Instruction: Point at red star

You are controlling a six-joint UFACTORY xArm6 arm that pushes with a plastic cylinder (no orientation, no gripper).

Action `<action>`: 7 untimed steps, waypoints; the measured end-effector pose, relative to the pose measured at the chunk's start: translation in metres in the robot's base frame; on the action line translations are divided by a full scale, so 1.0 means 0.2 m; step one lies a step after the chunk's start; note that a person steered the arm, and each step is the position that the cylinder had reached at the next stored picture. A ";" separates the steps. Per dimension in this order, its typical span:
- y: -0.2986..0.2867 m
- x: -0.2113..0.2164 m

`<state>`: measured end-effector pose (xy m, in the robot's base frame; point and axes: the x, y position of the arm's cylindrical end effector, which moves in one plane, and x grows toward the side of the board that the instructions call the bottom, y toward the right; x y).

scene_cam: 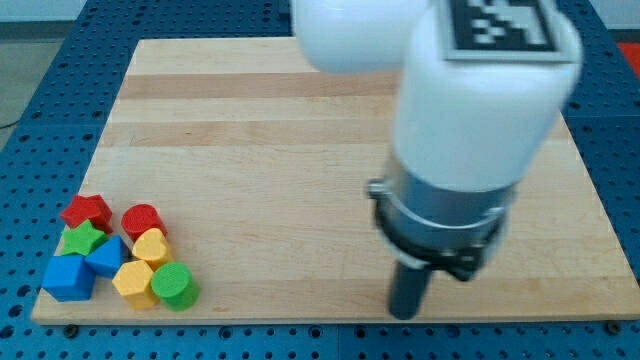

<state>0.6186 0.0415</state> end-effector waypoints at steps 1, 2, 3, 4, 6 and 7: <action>-0.16 0.00; -0.16 -0.21; -0.33 -0.61; -0.83 -0.89; -1.72 -0.97; -1.73 -0.95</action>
<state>0.4293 -0.3043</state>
